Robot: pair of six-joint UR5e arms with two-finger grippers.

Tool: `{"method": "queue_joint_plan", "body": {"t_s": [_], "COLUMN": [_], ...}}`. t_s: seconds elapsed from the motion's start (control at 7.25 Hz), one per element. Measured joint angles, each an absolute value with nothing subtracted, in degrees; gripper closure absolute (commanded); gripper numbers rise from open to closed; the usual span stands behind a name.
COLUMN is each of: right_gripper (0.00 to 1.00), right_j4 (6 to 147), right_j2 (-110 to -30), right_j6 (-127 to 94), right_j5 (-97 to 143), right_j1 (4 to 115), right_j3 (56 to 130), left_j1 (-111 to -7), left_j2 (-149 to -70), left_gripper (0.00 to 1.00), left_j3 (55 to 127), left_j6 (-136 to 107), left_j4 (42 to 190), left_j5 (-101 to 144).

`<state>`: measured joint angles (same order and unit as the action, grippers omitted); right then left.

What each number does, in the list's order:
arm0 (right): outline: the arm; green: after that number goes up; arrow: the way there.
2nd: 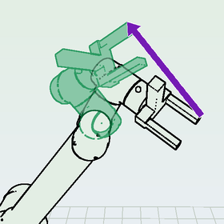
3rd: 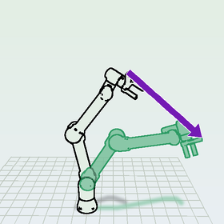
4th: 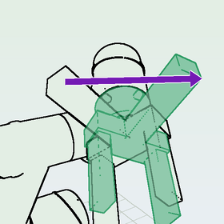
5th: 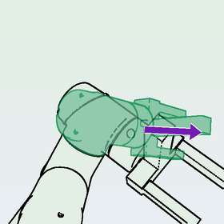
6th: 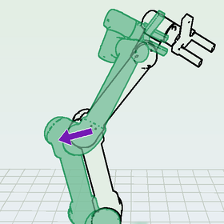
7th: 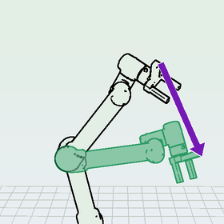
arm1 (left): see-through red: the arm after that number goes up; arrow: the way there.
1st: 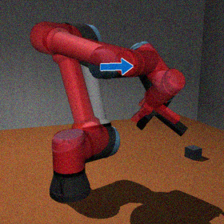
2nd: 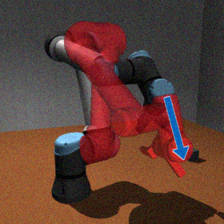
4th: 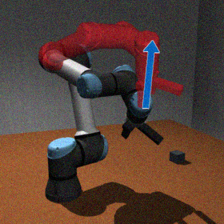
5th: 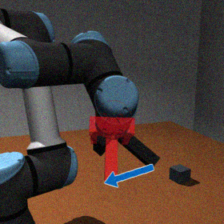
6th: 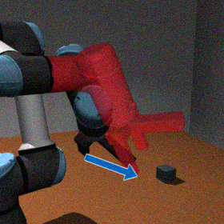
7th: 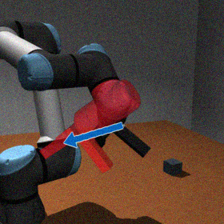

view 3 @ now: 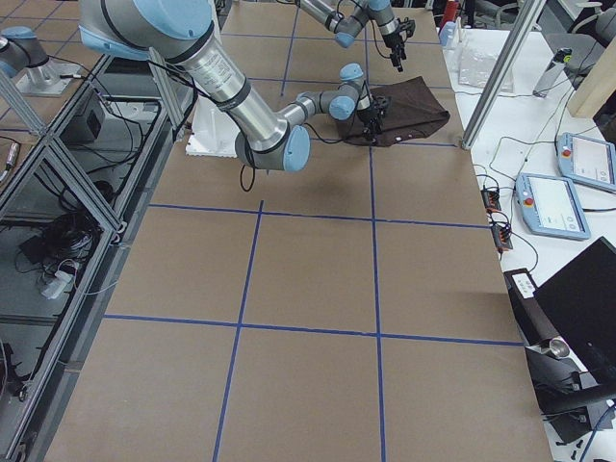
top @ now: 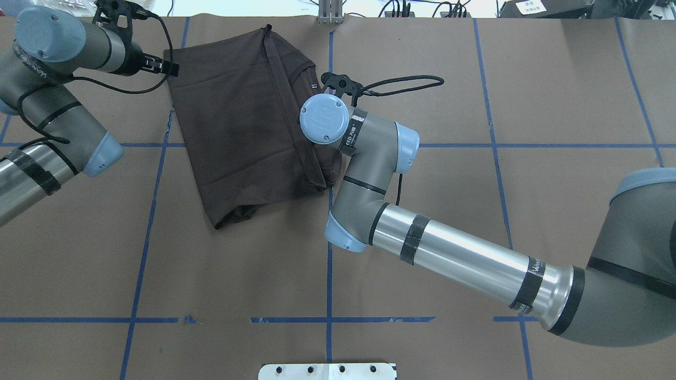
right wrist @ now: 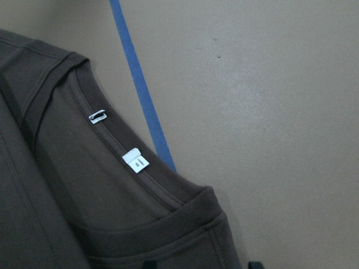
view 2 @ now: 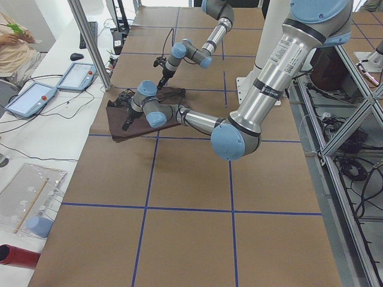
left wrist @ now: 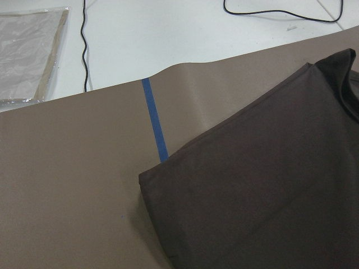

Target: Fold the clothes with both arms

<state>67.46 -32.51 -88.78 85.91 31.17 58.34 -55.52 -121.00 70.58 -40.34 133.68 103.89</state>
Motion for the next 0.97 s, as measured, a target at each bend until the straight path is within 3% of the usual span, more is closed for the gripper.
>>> {"method": "queue_joint_plan", "body": {"t_s": [0.28, 0.55, 0.97], "right_gripper": [0.41, 1.0, 1.0], "right_j4": [67.5, 67.5, 67.7], "right_j2": [-32.6, -32.6, -32.6], "right_j6": [-88.7, -88.7, -88.3], "right_j5": [85.7, 85.5, 85.5], "right_j1": [31.0, 30.9, 30.9], "right_j3": [58.1, 58.0, 58.1], "left_j1": [-55.5, -55.5, -55.5], "left_j2": [-121.0, -121.0, -120.9], "left_gripper": [0.0, 0.0, 0.0], "left_j3": [70.6, 70.6, 70.6], "left_j6": [-40.3, -40.3, -40.4], "left_j4": [133.7, 133.7, 133.7], "left_j5": [103.9, 103.9, 103.8]}}
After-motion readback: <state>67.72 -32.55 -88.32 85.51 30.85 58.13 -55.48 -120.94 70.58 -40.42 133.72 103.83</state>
